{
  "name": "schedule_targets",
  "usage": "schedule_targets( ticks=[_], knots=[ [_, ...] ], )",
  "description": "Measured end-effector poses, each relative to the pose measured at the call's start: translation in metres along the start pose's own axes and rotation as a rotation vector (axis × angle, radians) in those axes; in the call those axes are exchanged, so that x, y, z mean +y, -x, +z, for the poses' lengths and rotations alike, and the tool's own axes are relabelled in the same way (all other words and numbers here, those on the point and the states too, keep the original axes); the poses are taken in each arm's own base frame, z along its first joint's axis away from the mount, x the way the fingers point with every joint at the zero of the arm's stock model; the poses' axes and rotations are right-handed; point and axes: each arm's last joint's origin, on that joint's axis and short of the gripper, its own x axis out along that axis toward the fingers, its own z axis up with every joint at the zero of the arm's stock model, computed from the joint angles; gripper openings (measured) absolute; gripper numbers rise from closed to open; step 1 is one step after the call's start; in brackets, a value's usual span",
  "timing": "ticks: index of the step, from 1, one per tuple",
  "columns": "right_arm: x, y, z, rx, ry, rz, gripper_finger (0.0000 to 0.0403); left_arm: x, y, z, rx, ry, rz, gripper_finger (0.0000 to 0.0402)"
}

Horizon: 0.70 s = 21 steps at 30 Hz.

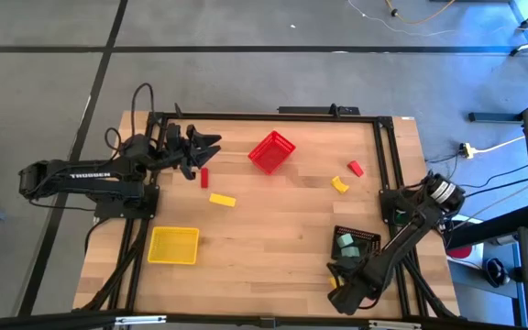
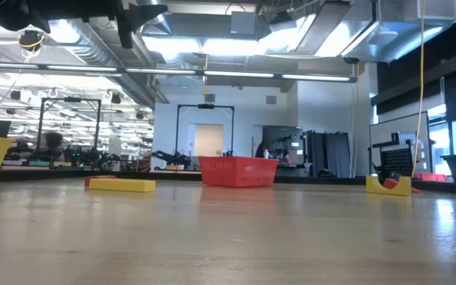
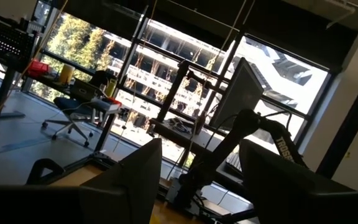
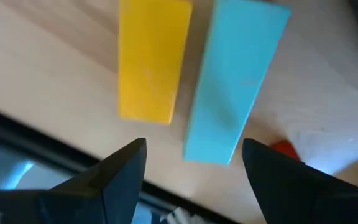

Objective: Sort & place blocks by color
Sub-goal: Put the light blue block into the black bin

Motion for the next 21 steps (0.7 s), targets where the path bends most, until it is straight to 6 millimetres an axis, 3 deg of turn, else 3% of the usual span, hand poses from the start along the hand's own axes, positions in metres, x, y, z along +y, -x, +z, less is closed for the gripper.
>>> schedule_targets(
  ticks=[10,18,21],
  knots=[
    [0.000,-0.020,0.000,-0.017,-0.005,-0.069,0.0256,0.000,0.000,0.001,-0.008,0.001,-0.002,0.0207],
    [-0.001,-0.022,-0.006,-0.022,-0.009,-0.068,0.0133,0.000,0.000,0.001,-0.015,0.002,0.008,0.0207],
    [-0.003,-0.023,-0.010,-0.010,0.008,-0.078,0.0128,0.000,0.000,0.001,-0.021,0.002,0.013,0.0207]
  ],
)
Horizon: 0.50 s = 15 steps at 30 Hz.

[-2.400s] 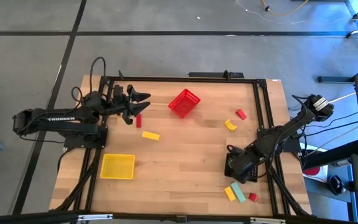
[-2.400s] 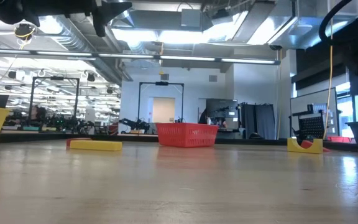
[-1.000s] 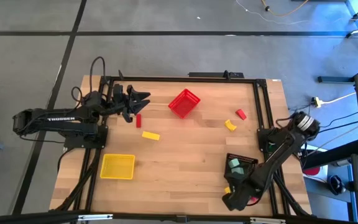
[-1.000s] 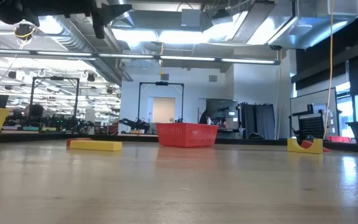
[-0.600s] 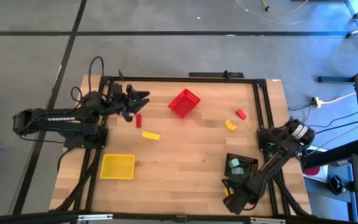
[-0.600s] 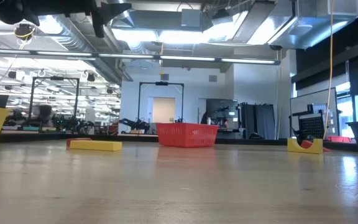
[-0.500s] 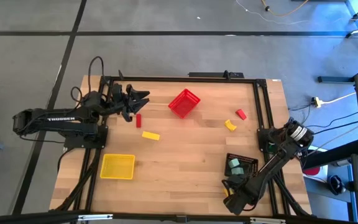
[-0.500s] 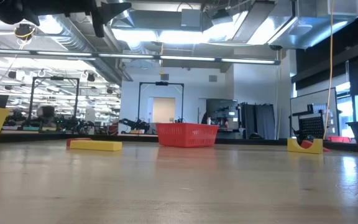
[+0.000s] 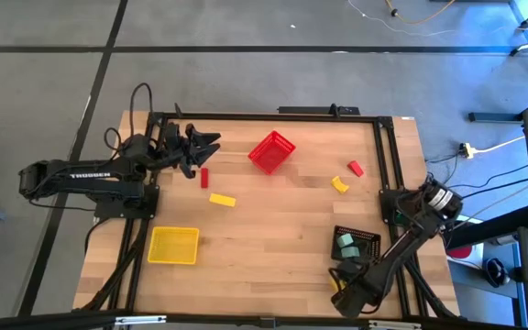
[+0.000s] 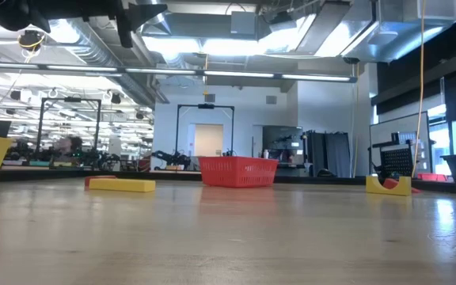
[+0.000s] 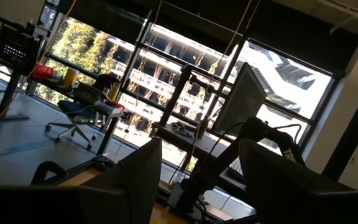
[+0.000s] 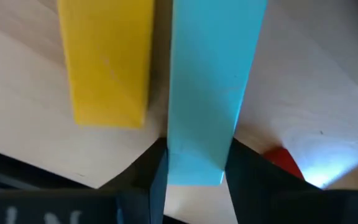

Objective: Sort & place blocks by color
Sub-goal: Put the light blue block into the black bin

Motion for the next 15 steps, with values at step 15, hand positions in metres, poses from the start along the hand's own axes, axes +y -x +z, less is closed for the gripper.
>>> schedule_targets(
  ticks=[15],
  knots=[
    [-0.024,0.109,-0.038,-0.148,0.276,0.320,0.0128,0.000,0.000,0.000,0.001,0.002,-0.001,0.0207]
  ],
)
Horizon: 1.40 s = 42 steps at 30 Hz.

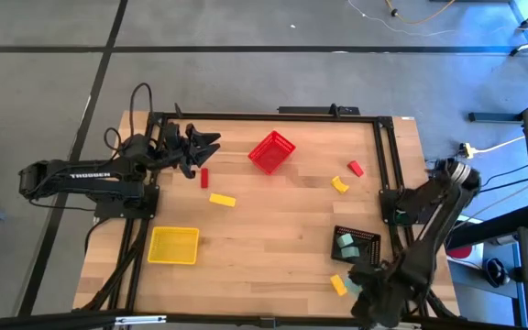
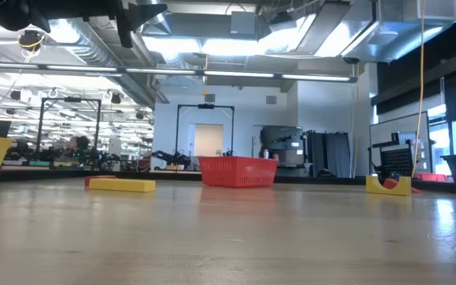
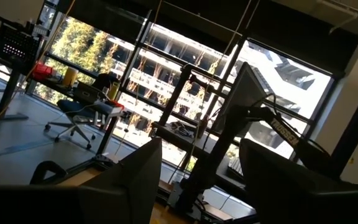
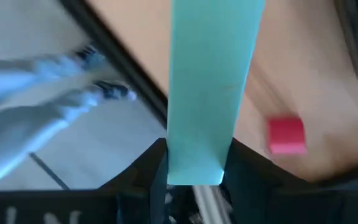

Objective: Sort & place blocks by color
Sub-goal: Put the light blue block into the black bin

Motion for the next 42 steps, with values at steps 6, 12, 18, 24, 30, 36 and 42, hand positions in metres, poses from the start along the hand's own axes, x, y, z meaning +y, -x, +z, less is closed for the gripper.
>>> schedule_targets(
  ticks=[6,12,18,24,30,36,42],
  knots=[
    [0.007,0.026,0.050,-0.226,0.113,0.139,0.0128,-0.003,0.000,-0.003,0.082,-0.005,-0.127,0.0207],
    [0.011,0.037,0.132,-0.457,0.272,0.181,0.0128,-0.003,0.002,-0.013,0.219,0.008,-0.192,0.0207],
    [-0.010,0.060,0.203,-0.614,0.394,0.143,0.0128,0.002,0.003,-0.022,0.309,-0.074,-0.167,0.0207],
    [-0.037,0.088,0.244,-0.664,0.559,0.217,0.0128,0.003,0.003,-0.024,0.301,-0.142,-0.117,0.0207],
    [-0.091,0.088,0.258,-0.756,0.589,0.407,0.0128,-0.001,0.003,-0.025,0.287,-0.226,-0.102,0.0207],
    [-0.133,0.099,0.263,-0.993,0.608,0.556,0.0128,-0.005,0.004,-0.028,0.279,-0.233,-0.073,0.0207],
    [-0.145,0.101,0.270,-1.066,0.667,0.485,0.0128,-0.007,0.004,-0.028,0.271,-0.233,-0.055,0.0207]
  ],
)
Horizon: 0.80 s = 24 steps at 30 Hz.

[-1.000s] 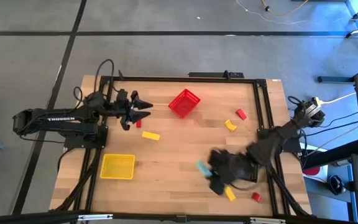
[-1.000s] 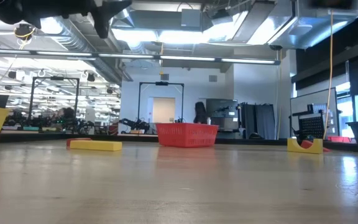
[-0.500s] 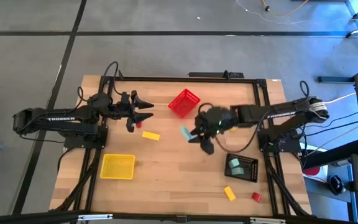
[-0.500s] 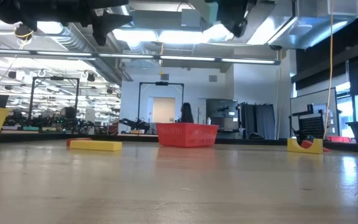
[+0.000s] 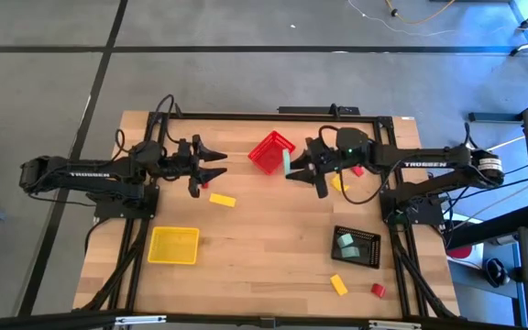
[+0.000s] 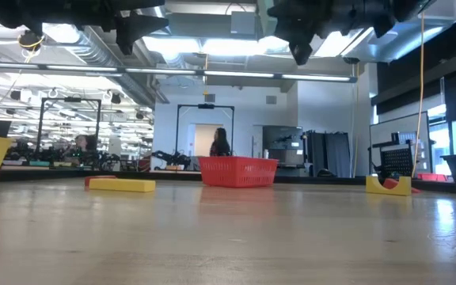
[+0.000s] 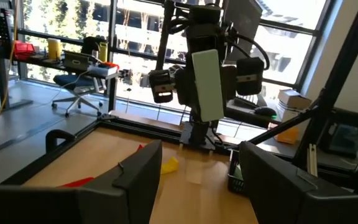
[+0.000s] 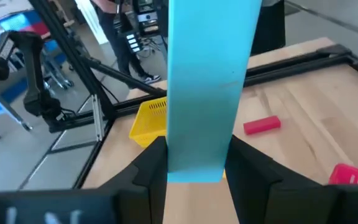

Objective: Sort & place blocks by color
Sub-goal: Put the light blue block into the black bin

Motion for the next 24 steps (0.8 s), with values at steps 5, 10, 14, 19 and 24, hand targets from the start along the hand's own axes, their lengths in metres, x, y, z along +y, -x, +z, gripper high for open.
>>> schedule_targets(
  ticks=[5,10,14,19,24],
  knots=[
    [-0.001,-0.002,-0.002,0.009,0.003,-0.002,0.0128,0.000,0.000,0.000,-0.003,0.004,-0.004,0.0207],
    [-0.001,-0.002,-0.001,0.006,0.002,-0.015,0.0128,0.000,0.000,0.000,-0.003,0.005,-0.006,0.0207],
    [-0.002,-0.002,-0.002,0.005,0.000,-0.021,0.0128,0.000,0.000,0.000,-0.003,0.005,-0.006,0.0207],
    [-0.001,-0.002,-0.001,0.021,-0.120,-0.017,0.0128,0.000,0.000,0.000,-0.003,0.006,-0.006,0.0207],
    [0.022,0.003,0.001,0.293,-0.264,0.044,0.0128,0.000,0.000,0.000,-0.003,0.006,-0.007,0.0207]
  ],
)
